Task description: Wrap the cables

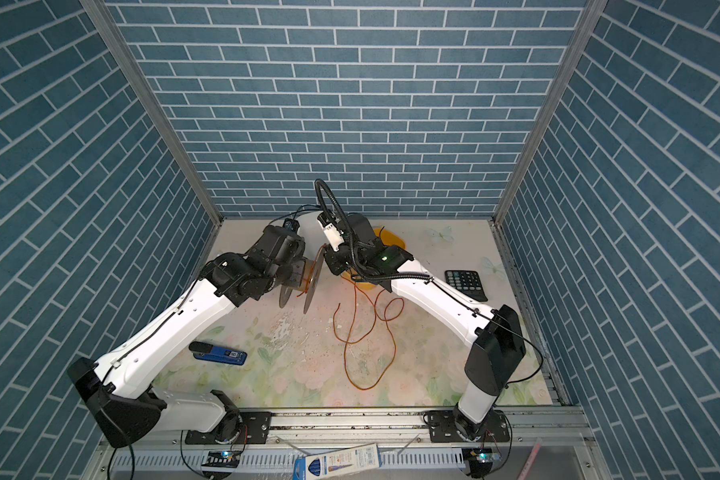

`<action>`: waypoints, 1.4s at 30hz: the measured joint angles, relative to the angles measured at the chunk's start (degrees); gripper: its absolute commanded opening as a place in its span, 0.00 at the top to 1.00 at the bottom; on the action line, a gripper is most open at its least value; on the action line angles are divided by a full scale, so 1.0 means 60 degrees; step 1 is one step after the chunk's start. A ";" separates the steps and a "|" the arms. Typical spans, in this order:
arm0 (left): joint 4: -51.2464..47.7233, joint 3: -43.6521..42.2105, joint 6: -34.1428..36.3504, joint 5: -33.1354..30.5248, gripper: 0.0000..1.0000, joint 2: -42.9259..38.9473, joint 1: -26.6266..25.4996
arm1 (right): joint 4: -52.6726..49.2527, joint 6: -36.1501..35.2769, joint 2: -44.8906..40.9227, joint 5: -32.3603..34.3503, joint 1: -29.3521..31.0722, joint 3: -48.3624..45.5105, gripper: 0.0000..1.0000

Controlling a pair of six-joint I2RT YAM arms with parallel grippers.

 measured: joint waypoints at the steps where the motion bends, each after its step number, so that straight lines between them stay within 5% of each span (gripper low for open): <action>1: 0.0022 -0.0015 0.0011 0.0051 1.00 -0.0018 0.0004 | -0.0015 0.0025 0.0004 -0.0186 -0.0069 0.0000 0.95; 8: -0.0131 0.0051 0.0146 0.0765 1.00 -0.0219 0.0106 | 0.0175 0.0248 0.0015 -0.1177 -0.0656 -0.0357 0.90; 18: -0.0820 0.1107 0.0200 0.2718 1.00 -0.0240 0.0987 | 0.1683 0.0710 -0.0076 -0.1534 -0.1413 -0.3220 0.80; 25: -0.0943 0.1865 0.0200 0.3840 1.00 -0.0109 0.1494 | 0.2594 0.1100 -0.0503 -0.2040 -0.1494 -0.4320 0.47; 28: -0.1089 0.2218 0.0197 0.4197 1.00 0.0029 0.1719 | 0.3027 0.1158 -0.1009 -0.2186 -0.1501 -0.4794 0.41; 42: -0.2557 0.4619 0.0433 0.5155 1.00 0.0758 0.2106 | 0.4036 0.0619 -0.2932 -0.2262 -0.1938 -0.6400 0.40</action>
